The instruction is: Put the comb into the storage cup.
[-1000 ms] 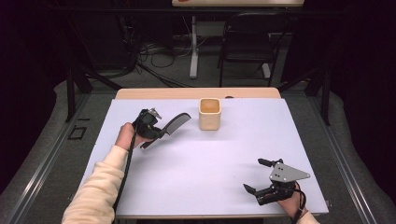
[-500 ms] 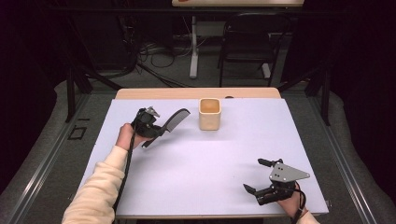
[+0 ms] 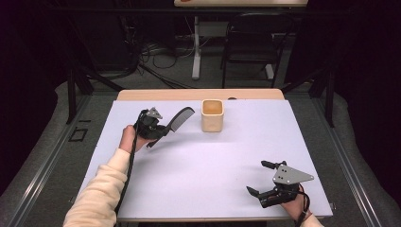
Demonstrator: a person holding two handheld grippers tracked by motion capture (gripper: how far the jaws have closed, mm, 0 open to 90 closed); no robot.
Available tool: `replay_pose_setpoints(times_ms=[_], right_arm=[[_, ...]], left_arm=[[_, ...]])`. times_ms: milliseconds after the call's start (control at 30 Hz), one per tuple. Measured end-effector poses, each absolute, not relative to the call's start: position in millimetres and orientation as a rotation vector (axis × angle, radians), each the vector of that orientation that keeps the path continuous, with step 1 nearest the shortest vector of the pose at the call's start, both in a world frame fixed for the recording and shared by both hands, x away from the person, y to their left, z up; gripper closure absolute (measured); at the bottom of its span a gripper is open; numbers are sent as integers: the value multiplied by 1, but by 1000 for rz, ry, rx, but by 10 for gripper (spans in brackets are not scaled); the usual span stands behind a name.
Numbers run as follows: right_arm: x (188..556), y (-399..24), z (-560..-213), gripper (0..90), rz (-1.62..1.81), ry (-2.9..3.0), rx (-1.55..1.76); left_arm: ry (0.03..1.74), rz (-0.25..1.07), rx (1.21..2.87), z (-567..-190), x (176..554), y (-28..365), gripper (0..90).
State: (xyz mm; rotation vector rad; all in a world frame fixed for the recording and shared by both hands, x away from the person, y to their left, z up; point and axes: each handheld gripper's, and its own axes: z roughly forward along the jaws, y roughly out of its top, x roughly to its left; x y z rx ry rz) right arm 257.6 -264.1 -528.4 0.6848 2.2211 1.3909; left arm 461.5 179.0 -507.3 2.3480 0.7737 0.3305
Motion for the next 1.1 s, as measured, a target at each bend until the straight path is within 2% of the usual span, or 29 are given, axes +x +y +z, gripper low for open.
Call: replay_pose_setpoints(times_ms=[1100], right_arm=[[257,-264,-528,6,1400,2218,689]], left_arm=[[737,440,2178,-504,452,176,721]])
